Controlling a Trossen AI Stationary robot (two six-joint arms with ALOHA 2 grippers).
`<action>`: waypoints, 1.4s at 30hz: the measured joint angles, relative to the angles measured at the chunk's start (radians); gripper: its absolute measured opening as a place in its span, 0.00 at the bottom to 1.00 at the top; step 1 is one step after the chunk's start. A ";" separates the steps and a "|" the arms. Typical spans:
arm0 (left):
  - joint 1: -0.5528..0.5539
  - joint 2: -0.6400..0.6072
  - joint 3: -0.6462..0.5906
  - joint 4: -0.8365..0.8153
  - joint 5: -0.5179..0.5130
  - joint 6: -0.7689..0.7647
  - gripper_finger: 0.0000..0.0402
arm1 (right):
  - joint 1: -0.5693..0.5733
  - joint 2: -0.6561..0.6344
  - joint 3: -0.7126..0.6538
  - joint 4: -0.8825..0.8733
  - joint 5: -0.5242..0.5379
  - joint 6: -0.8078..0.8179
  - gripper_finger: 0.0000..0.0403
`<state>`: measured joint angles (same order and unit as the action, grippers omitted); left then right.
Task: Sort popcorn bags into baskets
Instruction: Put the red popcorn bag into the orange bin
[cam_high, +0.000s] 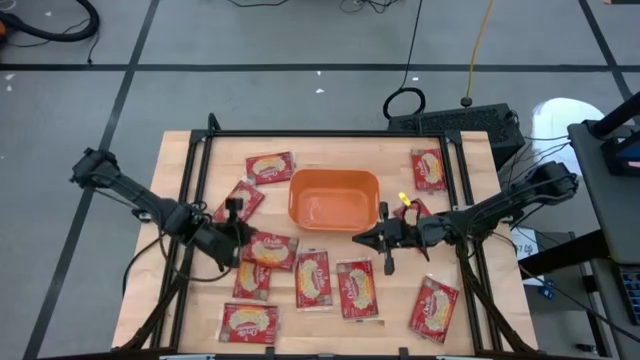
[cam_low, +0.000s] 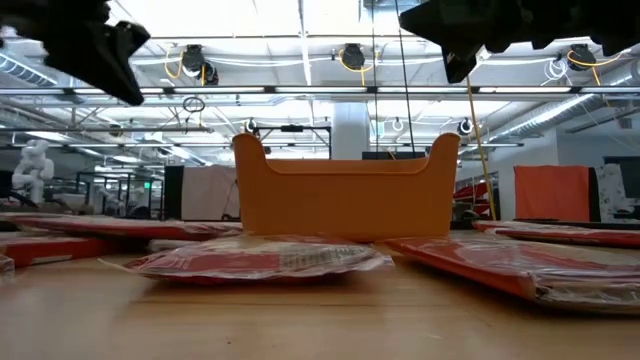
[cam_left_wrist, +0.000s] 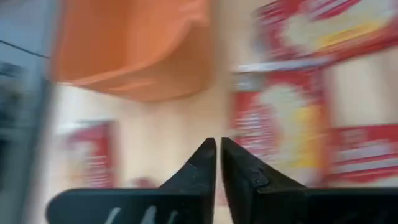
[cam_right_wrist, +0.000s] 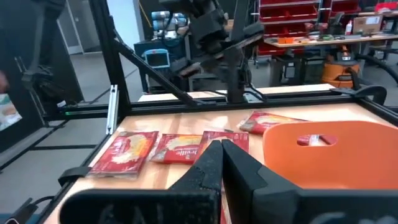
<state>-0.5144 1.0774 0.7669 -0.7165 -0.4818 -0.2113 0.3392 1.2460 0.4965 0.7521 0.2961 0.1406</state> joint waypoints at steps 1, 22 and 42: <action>-0.009 0.017 -0.011 0.038 0.022 -0.023 0.13 | 0.004 0.002 0.000 0.000 0.011 0.000 0.00; -0.227 0.609 -0.044 0.578 -0.249 0.049 0.64 | 0.010 0.007 0.001 0.007 0.056 -0.126 0.00; -0.115 0.674 -0.041 0.526 -0.263 0.079 0.06 | 0.008 0.006 0.001 0.007 0.096 -0.124 0.00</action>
<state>-0.6298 1.7515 0.7257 -0.1908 -0.7452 -0.1324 0.3473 1.2525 0.4973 0.7593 0.3925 0.0162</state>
